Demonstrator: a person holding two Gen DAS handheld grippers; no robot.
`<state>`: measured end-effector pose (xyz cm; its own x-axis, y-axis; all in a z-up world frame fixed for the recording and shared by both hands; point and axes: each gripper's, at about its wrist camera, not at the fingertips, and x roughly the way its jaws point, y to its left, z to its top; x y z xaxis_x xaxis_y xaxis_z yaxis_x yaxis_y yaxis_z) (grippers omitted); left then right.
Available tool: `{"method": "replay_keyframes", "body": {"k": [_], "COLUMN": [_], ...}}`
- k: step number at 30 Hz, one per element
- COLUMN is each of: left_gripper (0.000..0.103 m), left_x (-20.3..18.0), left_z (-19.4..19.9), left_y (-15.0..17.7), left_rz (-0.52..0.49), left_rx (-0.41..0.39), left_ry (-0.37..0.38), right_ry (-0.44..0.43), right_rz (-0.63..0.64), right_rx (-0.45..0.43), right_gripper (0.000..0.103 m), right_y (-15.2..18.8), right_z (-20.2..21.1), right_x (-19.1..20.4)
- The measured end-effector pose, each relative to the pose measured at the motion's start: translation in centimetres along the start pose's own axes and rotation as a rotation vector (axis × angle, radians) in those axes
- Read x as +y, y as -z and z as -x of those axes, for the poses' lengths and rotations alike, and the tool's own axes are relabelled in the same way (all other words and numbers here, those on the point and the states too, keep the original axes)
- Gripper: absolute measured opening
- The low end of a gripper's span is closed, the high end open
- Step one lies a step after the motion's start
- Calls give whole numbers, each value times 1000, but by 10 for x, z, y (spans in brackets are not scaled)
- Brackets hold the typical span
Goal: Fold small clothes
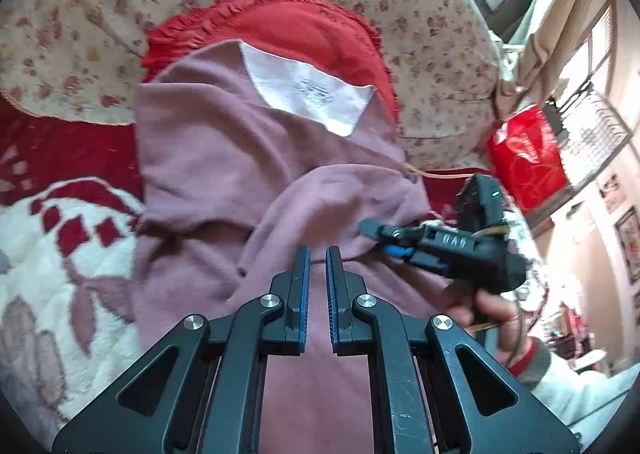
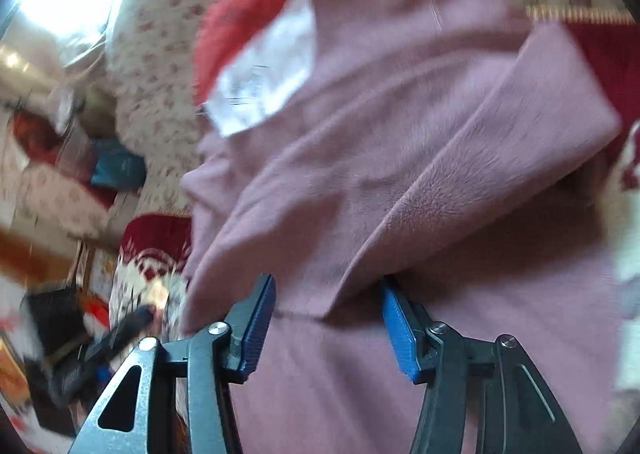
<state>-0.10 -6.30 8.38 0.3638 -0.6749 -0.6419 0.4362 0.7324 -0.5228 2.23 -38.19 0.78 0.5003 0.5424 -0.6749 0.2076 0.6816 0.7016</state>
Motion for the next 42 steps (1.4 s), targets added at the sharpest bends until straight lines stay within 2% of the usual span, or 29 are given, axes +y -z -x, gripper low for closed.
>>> {"method": "replay_keyframes", "body": {"k": [1, 3, 4, 5, 8, 10, 14, 15, 16, 18, 19, 20, 22, 25, 26, 28, 30, 32, 33, 35, 36, 37, 39, 42], "left_gripper": [13, 52, 59, 60, 60, 60, 60, 60, 60, 60, 60, 60, 60, 60, 60, 60, 60, 60, 60, 60, 60, 60, 60, 61], "left_x": [-1, -3, -4, -5, -7, -5, 6, 9, 13, 18, 21, 24, 28, 36, 39, 45, 47, 45, 43, 41, 39, 39, 38, 43], "left_z": [3, 7, 11, 13, 18, 23, 29, 29, 29, 31, 32, 34, 36, 35, 35, 35, 37, 41, 44, 49, 52, 57, 67, 76], "left_y": [2, 7, 10, 12, 13, 11, 3, 0, -2, -3, -3, -2, 0, 2, 2, 3, 4, 6, 7, 7, 7, 7, 7, 4], "left_rz": [-11, -29, -42, -54, -81, -90, -62, -51, -42, -26, -21, -20, -26, -17, -5, 27, 52, 50, 41, 29, 23, 14, 2, 20], "left_rx": [-2, -5, -19, -31, -42, -60, -82, -82, -83, -89, -93, -97, -104, -108, -113, -117, -119, -123, -127, -134, -138, -146, -171, -217], "left_ry": [-18, -33, -33, -30, -47, -65, -70, -79, -90, -95, -90, -86, -85, -98, -92, -89, -87, -82, -89, -105, -113, -117, -119, -119], "right_ry": [-34, -79, -85, -87, -102, -145, -189, -223, -246, -161, -98, -94, -139, -124, -83, 5, 76, 113, 134, 154, 175, 146, 26, -50], "right_rz": [-15, 33, 79, 131, 262, 329, 392, 372, 319, 257, 272, 305, 398, 500, 536, 569, 580, 534, 519, 523, 531, 522, 542, 647], "right_rx": [-15, -65, -81, -95, -85, -54, 22, 84, 177, 252, 270, 273, 262, 186, 158, 157, 189, 209, 203, 173, 148, 139, 112, 68], "right_gripper": [3, 3, 3, 3, 3, 3, 4, 6, 20, 44, 44, 44, 44, 45, 45, 45, 45, 45, 45, 27, 2, 0, 0, 0], "right_y": [-2, -1, 0, -1, -18, -46, -100, -114, -128, -137, -136, -133, -118, -91, -75, -53, -34, -21, -17, -11, -11, -11, -10, -5], "right_z": [3, 23, 34, 46, 60, 54, -4, -27, -62, -102, -112, -112, -90, -45, -32, -28, -38, -56, -66, -79, -78, -72, -53, -41], "right_x": [0, 9, 17, 26, 63, 95, 159, 165, 171, 174, 177, 181, 189, 180, 169, 149, 129, 107, 100, 93, 95, 102, 122, 173]}}
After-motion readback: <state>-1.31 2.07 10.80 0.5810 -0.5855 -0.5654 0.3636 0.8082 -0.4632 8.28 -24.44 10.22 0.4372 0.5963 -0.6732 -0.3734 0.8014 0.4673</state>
